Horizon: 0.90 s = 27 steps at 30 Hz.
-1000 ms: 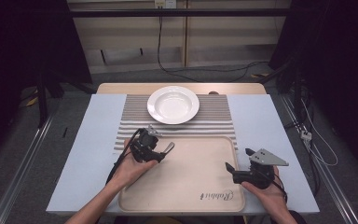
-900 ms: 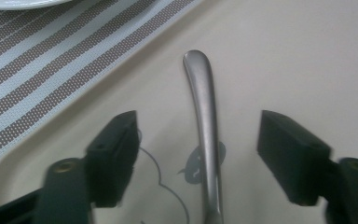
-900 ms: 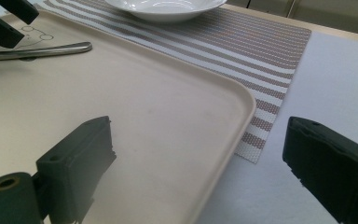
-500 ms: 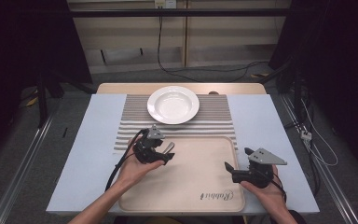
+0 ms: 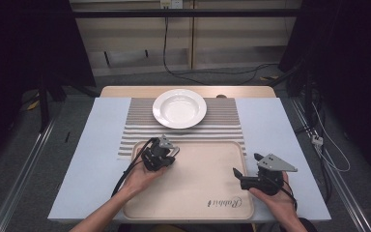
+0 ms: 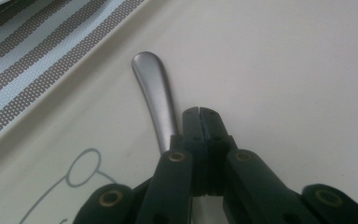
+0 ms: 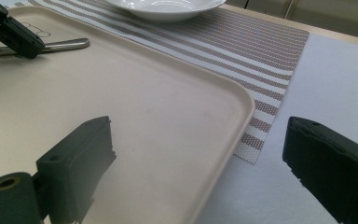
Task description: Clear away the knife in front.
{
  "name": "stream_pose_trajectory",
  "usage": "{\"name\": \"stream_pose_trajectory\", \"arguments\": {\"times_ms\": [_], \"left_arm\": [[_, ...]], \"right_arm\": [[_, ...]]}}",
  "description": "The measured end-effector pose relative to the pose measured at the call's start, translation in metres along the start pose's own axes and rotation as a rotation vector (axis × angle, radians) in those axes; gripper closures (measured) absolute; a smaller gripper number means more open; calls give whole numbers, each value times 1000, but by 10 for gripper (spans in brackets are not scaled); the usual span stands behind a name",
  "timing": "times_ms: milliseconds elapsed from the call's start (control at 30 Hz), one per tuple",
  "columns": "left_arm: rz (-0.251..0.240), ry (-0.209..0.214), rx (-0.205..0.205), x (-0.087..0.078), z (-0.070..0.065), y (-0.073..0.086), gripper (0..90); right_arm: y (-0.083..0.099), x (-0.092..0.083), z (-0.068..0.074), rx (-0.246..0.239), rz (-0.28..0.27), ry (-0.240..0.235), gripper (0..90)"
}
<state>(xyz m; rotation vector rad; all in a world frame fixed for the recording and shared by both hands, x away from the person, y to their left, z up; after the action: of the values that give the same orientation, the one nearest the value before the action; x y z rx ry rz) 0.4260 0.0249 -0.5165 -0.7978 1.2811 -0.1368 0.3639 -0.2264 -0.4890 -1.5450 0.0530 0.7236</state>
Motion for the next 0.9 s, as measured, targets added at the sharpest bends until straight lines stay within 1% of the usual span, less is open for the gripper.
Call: {"name": "stream_pose_trajectory", "arguments": {"times_ms": [67, 133, 167, 200, 300, 367, 400, 467, 533, 567, 600, 633, 667, 733, 767, 900], "left_arm": [[14, 8, -11, -1, 2, 2, 900], [22, 5, -13, -2, 3, 3, 900], [22, 6, -22, -3, 3, 3, 900], [32, 6, -17, -4, 4, 4, 900], [33, 10, -19, -5, 6, 6, 900], [35, 10, -27, -5, 7, 7, 900], [42, 13, -20, -6, 7, 8, 900], [55, 24, -22, -7, 8, 10, 900], [78, 35, -22, -10, 9, 12, 900], [82, 31, -36, -10, 10, 13, 900], [87, 30, -37, -11, 11, 15, 900], [85, 20, -38, -11, 12, 15, 900], [90, 31, -49, -12, 13, 16, 900], [93, 29, -47, -13, 15, 18, 900], [93, 31, -58, -14, 16, 18, 900], [104, 21, -73, -16, 21, 21, 900]], "right_arm": [[0, 0, 0, 0, 2, 1, 89], [0, 0, 0, 0, 2, 1, 89], [0, 0, 0, 0, 0, 1, 89], [0, 0, 0, 0, 0, 1, 89], [0, 0, 0, -1, 0, 2, 89], [0, 0, 1, -1, 2, 1, 90], [0, 0, 1, -1, 2, 1, 89], [0, 0, 0, 0, 3, 2, 89], [0, 0, 0, 0, 3, 2, 90], [0, 0, 0, -1, 2, 2, 89], [0, 0, 0, -1, 2, 2, 89], [0, 0, 0, 0, 2, 1, 89], [0, 0, 0, -1, 2, 2, 89], [0, 0, 0, -1, 2, 1, 89], [0, 0, 0, -1, 2, 1, 89], [0, 1, 0, -1, 2, 0, 90]]}}
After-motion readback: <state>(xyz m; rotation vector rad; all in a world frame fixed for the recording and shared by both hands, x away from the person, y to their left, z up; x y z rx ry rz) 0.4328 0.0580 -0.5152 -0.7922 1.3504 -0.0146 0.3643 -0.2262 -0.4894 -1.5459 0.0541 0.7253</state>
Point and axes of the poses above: each handheld gripper's, and its own axes: x roughly forward along the jaws, y roughly out of its underside, z roughly to its left, the point moved 10 cm from there along x, roughly forward along the jaws, and after that the axes turned 7 degrees about x, right-handed, at the moved point
